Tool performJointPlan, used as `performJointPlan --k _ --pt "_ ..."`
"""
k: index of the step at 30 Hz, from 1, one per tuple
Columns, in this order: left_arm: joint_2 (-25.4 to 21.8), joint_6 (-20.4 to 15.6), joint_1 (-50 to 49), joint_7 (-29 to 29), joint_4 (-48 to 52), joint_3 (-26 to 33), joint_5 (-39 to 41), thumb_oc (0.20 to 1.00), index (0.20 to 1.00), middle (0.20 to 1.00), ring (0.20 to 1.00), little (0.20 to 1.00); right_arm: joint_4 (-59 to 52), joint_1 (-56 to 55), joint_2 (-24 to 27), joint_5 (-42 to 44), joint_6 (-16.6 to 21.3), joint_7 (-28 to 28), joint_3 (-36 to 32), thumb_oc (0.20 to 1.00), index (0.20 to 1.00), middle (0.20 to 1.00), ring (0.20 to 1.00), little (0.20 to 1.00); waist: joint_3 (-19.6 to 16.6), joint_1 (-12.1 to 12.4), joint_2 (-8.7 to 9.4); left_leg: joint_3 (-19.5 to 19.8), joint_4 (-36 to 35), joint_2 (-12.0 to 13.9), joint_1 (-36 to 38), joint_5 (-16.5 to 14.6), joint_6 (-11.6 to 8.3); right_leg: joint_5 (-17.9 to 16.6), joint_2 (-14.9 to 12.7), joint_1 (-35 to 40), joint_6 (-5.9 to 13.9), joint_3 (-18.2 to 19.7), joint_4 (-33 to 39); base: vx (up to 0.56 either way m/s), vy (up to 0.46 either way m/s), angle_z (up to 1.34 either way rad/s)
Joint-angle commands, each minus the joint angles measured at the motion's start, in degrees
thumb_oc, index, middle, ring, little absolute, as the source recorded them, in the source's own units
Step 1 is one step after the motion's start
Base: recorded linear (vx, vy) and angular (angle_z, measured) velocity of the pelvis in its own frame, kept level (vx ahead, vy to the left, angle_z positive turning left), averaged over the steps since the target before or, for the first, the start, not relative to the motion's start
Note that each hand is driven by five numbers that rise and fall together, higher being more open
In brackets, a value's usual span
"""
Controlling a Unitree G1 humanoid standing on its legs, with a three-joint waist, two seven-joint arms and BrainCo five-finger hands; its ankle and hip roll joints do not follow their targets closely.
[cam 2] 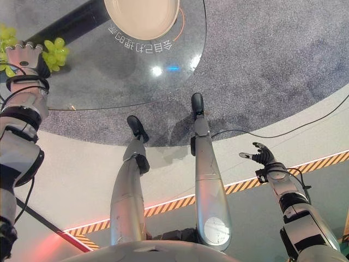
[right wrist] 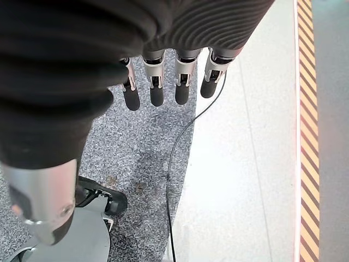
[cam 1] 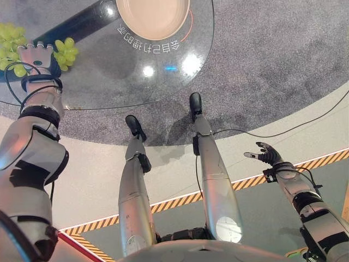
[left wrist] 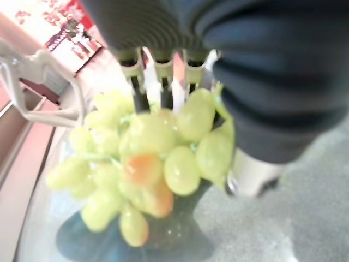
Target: Pick up fruits into the plate
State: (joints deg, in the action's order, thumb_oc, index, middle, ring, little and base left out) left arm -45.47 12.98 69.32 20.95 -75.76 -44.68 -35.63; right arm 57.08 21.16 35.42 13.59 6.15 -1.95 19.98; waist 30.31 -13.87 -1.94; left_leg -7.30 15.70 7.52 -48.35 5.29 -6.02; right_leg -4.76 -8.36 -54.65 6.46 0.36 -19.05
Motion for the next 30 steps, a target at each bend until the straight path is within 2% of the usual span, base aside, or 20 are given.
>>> performJointPlan --k 1,5,11,12,13,14,15,18,23,25,30 --pt "-4.09 3.56 -2.32 -1.66 -5.26 2.58 -1.75 0.200 0.200 0.200 0.200 0.200 -1.90 -4.15 1.89 2.53 -0.36 0.09 0.37 1.000 1.000 1.000 1.000 1.000 -0.52 1.00 3.72 -1.89 6.62 -3.89 -2.15 -8.28 0.93 4.76 4.19 2.26 -1.90 -2.28 -0.09 0.00 0.000 0.00" --pt "-3.97 3.14 -3.34 -1.05 -4.96 3.03 -1.72 0.200 0.200 0.200 0.200 0.200 -2.17 -3.90 2.08 3.00 -0.02 -0.27 0.09 1.000 1.000 1.000 1.000 1.000 -0.52 1.26 4.03 -2.09 6.63 -3.74 -2.00 -8.33 0.92 5.10 4.27 2.52 -1.94 -2.80 -0.50 0.00 0.000 0.00" --pt "-3.85 1.36 -4.77 2.04 -1.10 4.20 2.91 0.200 0.200 0.200 0.200 0.200 -4.51 -5.36 2.25 2.64 -0.18 -0.05 -0.41 1.000 1.000 1.000 1.000 1.000 -0.52 1.47 4.34 -2.12 6.24 -3.79 -0.88 -8.16 0.92 5.53 4.78 3.59 -2.07 -3.02 -0.92 -0.02 -0.016 0.01" --pt "-4.04 0.70 -4.29 2.69 -0.77 4.60 3.59 0.200 0.200 0.200 0.200 0.200 -4.76 -5.18 2.16 2.57 0.00 -0.08 -0.63 1.000 1.000 1.000 1.000 1.000 -0.52 1.34 4.50 -2.77 5.34 -3.92 -1.74 -5.94 1.34 3.56 4.64 2.68 -2.40 -3.13 -0.04 0.00 0.000 0.00" --pt "-3.90 0.59 -4.76 2.74 -0.71 4.54 3.65 0.200 0.200 0.200 0.200 0.200 -4.71 -5.68 2.05 2.57 0.03 -0.11 -0.46 1.000 1.000 1.000 1.000 1.000 -0.52 1.50 4.37 -2.18 5.88 -3.83 -0.43 -7.98 0.90 5.47 4.79 4.00 -2.04 -3.12 -0.67 0.00 0.000 0.00" --pt "-3.97 -0.23 -4.97 3.33 -0.30 4.88 4.52 0.200 0.200 0.200 0.200 0.200 -4.92 -5.95 1.94 2.50 0.11 -0.21 -0.47 1.000 1.000 1.000 1.000 1.000 -0.52 1.56 4.37 -2.28 5.66 -3.83 -0.04 -7.89 0.87 5.46 4.75 4.39 -2.03 -3.25 -0.48 0.00 0.000 0.00" --pt "-4.18 -0.75 -4.69 3.78 -0.12 5.15 5.18 0.200 0.200 0.200 0.200 0.200 -5.22 -5.62 2.04 2.43 0.04 -0.21 -0.66 1.000 1.000 1.000 1.000 1.000 -0.52 1.44 4.48 -2.95 4.92 -3.94 -1.02 -5.78 1.27 3.54 4.57 3.38 -2.40 -3.35 0.31 -0.11 -0.034 0.00" --pt "-4.17 -3.97 -5.00 5.68 0.83 6.48 10.45 0.200 0.200 0.200 0.200 0.200 -5.82 -6.22 1.49 2.66 0.49 -0.59 -0.29 1.000 1.000 1.000 1.000 1.000 -0.52 1.61 4.59 -3.12 4.39 -3.98 0.31 -5.65 1.27 3.67 4.55 4.68 -2.41 -3.62 0.66 -0.06 -0.032 0.02" --pt "-2.95 -10.52 -7.21 5.84 3.86 10.96 24.98 0.200 0.200 0.200 0.200 0.200 -7.14 -8.45 0.01 2.16 1.35 -1.86 -0.44 1.000 1.000 1.000 1.000 1.000 -0.52 1.90 4.41 -3.67 3.38 -4.05 3.67 -5.62 1.27 4.23 4.59 7.70 -2.31 -4.21 0.96 -0.04 -0.029 0.01" --pt "-1.79 -14.67 -9.75 4.94 5.86 14.60 32.11 0.200 0.200 0.200 0.200 0.200 -7.45 -9.54 -1.07 1.03 1.66 -2.32 -0.68 1.000 1.000 1.000 1.000 1.000 -0.52 2.29 4.16 -3.90 2.23 -4.27 6.60 -5.47 1.20 4.48 4.43 10.69 -2.14 -4.84 1.68 -0.05 -0.032 0.01" --pt "1.68 -21.02 -15.93 1.88 10.18 21.67 47.05 0.200 0.200 0.200 0.200 0.200 -8.00 -10.51 -3.33 -0.60 0.99 -2.60 -1.29 1.000 1.000 1.000 1.000 1.000 -0.52 3.36 3.85 -3.86 0.07 -4.35 12.29 -5.91 1.17 5.48 3.82 16.45 -1.59 -6.06 2.69 -0.03 -0.037 0.04"
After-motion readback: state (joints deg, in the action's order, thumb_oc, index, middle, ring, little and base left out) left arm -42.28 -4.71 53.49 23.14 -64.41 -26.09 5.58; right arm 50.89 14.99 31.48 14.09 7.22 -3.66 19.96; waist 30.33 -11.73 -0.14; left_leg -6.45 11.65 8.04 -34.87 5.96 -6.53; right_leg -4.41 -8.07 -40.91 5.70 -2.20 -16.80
